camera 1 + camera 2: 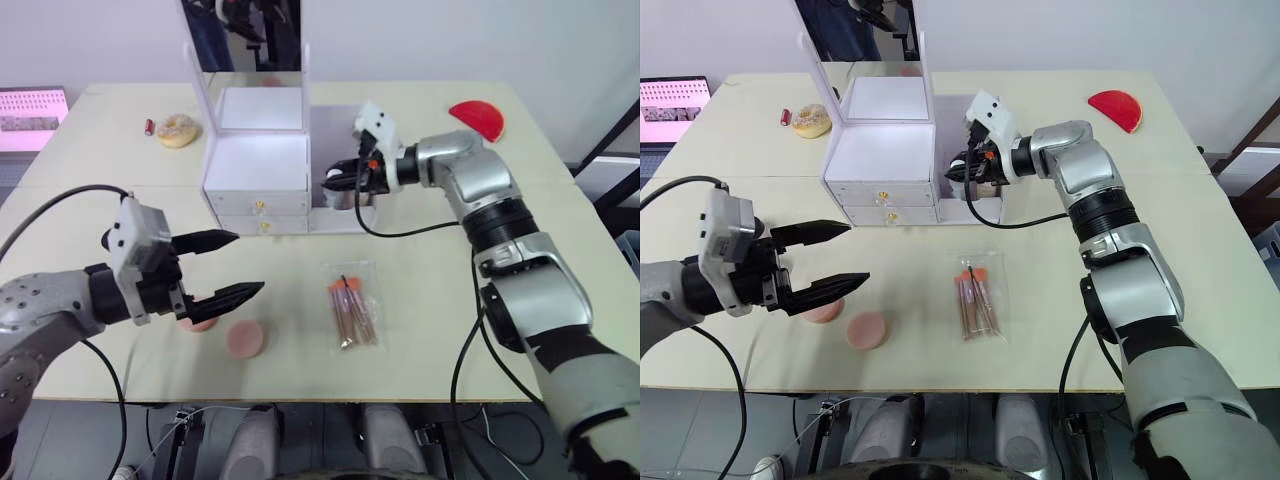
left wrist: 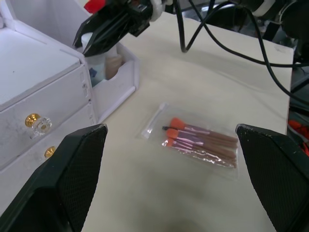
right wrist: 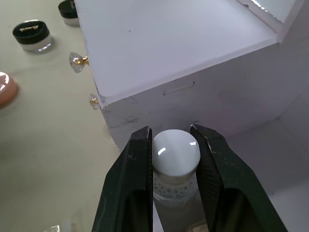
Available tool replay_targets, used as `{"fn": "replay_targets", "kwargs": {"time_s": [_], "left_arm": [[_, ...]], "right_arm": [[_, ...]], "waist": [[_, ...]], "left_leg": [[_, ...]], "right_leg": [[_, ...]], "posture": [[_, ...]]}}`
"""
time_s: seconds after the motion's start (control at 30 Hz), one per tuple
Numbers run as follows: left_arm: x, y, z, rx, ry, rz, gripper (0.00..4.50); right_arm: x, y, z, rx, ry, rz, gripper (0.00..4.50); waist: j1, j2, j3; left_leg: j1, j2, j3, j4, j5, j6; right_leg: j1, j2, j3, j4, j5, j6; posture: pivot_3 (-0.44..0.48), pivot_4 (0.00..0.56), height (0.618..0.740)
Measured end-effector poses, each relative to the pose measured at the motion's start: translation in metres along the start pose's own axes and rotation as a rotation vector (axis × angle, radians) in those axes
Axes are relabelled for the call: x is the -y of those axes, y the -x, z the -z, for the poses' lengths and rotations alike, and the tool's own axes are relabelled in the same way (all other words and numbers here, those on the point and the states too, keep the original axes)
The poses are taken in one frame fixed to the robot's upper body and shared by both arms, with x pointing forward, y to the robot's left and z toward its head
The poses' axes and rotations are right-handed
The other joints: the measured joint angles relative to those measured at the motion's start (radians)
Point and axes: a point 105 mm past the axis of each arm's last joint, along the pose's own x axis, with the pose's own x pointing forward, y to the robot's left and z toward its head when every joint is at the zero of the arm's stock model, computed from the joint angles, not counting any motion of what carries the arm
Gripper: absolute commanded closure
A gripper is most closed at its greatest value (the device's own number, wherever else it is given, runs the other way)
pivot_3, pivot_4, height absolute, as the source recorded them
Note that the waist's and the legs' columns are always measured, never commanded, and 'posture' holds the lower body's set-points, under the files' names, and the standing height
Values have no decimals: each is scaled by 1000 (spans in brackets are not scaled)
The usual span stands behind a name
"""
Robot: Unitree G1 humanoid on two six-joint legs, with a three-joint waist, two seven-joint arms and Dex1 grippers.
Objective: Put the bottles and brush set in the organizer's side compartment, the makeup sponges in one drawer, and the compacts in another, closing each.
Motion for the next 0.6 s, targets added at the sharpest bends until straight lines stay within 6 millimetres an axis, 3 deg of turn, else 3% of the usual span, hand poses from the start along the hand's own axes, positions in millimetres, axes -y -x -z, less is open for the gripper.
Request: {"fn": "replay_targets", "kwargs": {"time_s": [0.3, 0.37, 0.4, 0.53, 0.57, 0.6], "left_arm": [[0, -1, -2, 7, 1, -5, 0], [0, -1, -2, 9, 2, -3, 0], [0, -1, -2, 9, 3, -1, 0], [0, -1, -2, 8, 3, 1, 0], [0, -1, -2, 8, 3, 0, 0], [0, -1, -2, 8, 4, -1, 0]], "right_arm": [[5, -6, 1, -23, 11, 32, 3806], [6, -6, 2, -22, 7, 35, 2763], [6, -6, 2, -19, 7, 35, 2520], [5, -8, -1, -14, 15, 30, 414], [6, -7, -2, -16, 18, 38, 34], [8, -5, -2, -16, 17, 44, 34]], "waist": [[0, 0, 0], [0, 0, 0], [0, 0, 0], [0, 0, 0], [0, 0, 0], [0, 0, 0]], "left_leg": [[0, 0, 0, 0, 0, 0], [0, 0, 0, 0, 0, 0], [0, 0, 0, 0, 0, 0], [0, 0, 0, 1, 1, -1], [1, 0, 0, 1, 1, -1], [1, 0, 0, 1, 1, -1]], "right_leg": [[0, 0, 1, 1, 0, 0], [0, 0, 1, 1, 0, 0], [0, 0, 1, 1, 0, 0], [0, 0, 1, 1, 0, 0], [0, 0, 1, 2, 0, -1], [0, 0, 1, 2, 0, -1]], "posture": [[0, 150, 739], [0, 150, 739], [0, 150, 739], [0, 150, 739], [0, 150, 739], [0, 150, 739]]}}
